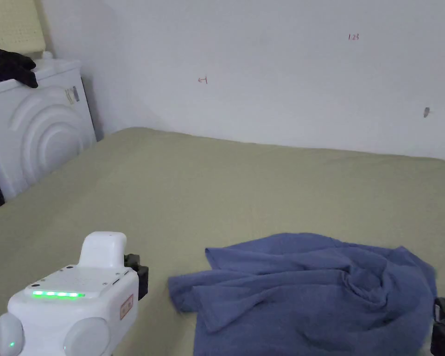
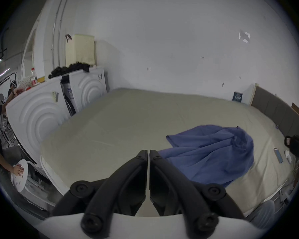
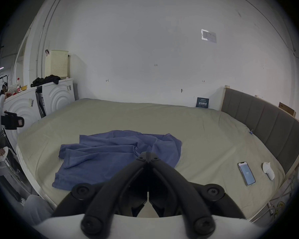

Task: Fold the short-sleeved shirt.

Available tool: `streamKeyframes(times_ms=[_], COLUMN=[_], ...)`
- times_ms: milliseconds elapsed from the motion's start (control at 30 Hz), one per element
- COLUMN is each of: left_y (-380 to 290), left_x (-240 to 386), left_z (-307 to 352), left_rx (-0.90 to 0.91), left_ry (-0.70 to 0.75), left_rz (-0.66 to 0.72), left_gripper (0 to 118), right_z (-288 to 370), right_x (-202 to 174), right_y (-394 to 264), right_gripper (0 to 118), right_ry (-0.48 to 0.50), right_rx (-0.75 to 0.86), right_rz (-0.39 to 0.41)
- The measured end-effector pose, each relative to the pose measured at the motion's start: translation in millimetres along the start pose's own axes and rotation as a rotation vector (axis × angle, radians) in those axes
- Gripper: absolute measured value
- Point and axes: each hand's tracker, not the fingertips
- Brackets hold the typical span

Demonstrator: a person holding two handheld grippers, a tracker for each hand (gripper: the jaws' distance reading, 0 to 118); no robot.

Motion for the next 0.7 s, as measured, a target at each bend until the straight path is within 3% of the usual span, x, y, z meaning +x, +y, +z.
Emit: streamKeyframes(times_ms=[133,167,233,267,533,700], left_y=[0.0,0.5,0.8,0.4,-9.8,-17.1], left_x=[-5.8,-6.9,-8.1,-7.8,20.6,33.6], left_z=[-85.0,-107.5,-145.6,-164.3,-258.0,-262.3], left_rx=[-0.183,-0.233,-0.314,-0.342,-0.512,-0.546], left_ry=[-0.028,-0.036,-0.071,-0.078,-0.006,0.023], left_rz=[0.018,0.037,0.067,0.086,-0.063,-0.093], left_gripper=[5,16,93,114,115,114], right_z=[-27.1,-35.2,-48.7,-54.7,-88.4,-94.3], right_x=[1.7,2.6,5.0,6.5,17.4,23.3], right_y=[-10.4,-13.6,-19.3,-21.6,-44.1,-51.9], right_gripper=[2,2,2,2,2,2], right_ry=[0.013,0.016,0.017,0.02,0.028,0.032], right_rx=[-0.056,-0.072,-0.103,-0.119,-0.204,-0.234], right_rz=[-0.004,-0.001,0.005,0.002,0.035,0.009])
